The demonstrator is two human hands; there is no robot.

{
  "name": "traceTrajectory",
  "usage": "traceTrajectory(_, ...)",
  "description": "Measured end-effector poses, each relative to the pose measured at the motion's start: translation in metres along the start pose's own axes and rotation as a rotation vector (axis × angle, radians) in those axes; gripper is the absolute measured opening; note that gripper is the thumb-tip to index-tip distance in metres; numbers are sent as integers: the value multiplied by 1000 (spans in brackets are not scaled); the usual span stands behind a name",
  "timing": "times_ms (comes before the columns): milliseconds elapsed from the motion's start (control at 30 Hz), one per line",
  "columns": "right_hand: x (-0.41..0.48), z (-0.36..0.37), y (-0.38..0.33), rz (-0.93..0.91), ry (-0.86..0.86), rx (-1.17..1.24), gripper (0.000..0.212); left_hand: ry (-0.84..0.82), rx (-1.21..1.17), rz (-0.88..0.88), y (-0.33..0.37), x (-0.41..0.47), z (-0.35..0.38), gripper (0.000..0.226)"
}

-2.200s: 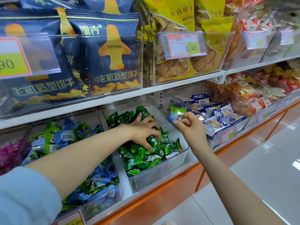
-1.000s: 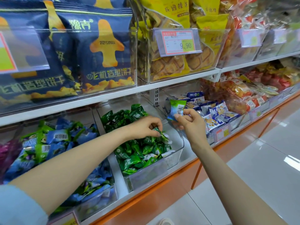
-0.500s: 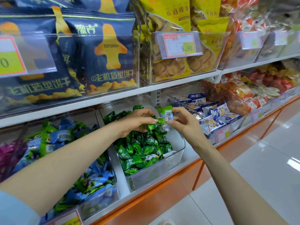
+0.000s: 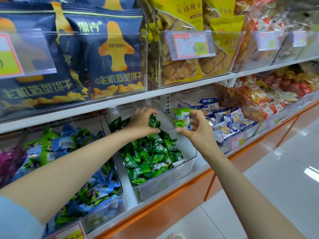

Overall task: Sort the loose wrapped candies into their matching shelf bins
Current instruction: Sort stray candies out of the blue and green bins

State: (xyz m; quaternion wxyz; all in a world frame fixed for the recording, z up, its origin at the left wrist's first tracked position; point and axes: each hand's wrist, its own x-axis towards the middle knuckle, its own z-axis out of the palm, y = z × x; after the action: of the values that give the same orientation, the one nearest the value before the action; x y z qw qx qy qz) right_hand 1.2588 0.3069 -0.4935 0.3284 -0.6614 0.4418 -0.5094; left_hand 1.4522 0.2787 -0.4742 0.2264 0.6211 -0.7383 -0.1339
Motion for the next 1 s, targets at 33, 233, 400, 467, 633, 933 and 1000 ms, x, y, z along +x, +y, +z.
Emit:
traceTrajectory(33,1,-2,1,6,35,11,44,-2,62,51,4,-3,5,49)
traceTrajectory(233,5,-13,6,78,140,121,52,-501,53,362,15,-16,38,39)
traceTrajectory(400,2,-11,6,75,134,52,51,-580,262,434,23,-13,59,48)
traceTrajectory(467,0,-9,3,78,116,47,48,-546,339,444,28,-12,66,43)
traceTrajectory(633,-1,-6,2,98,81,110,45,-413,62,300,28,-17,57,44)
traceTrajectory(933,-4,8,-20,248,-184,351,44,-68,-958,-270,8,-62,-3,34)
traceTrajectory(1000,-9,18,-27,269,-304,346,47,-31,-1067,-309,7,-74,-14,35)
